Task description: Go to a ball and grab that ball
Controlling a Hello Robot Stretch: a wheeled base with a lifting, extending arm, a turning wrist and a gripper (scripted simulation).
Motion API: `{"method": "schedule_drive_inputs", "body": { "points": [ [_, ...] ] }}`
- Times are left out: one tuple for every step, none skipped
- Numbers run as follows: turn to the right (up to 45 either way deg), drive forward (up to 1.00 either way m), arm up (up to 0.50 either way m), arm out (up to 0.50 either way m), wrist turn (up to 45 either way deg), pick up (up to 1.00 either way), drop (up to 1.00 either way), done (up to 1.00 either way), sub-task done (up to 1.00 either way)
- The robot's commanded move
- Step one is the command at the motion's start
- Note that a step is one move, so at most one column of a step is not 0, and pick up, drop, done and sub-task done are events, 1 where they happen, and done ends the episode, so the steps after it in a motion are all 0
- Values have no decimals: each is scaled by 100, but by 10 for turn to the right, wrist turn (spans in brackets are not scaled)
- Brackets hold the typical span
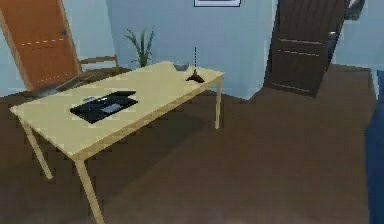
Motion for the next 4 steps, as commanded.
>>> {"method": "schedule_drive_inputs", "body": {
  "points": [
    [0,50,0,0,0,0,0,0,0],
    [330,0,0,0,0,0,0,0,0],
    [0,100,0,0,0,0,0,0,0],
    [30,0,0,0,0,0,0,0,0]
  ]
}}
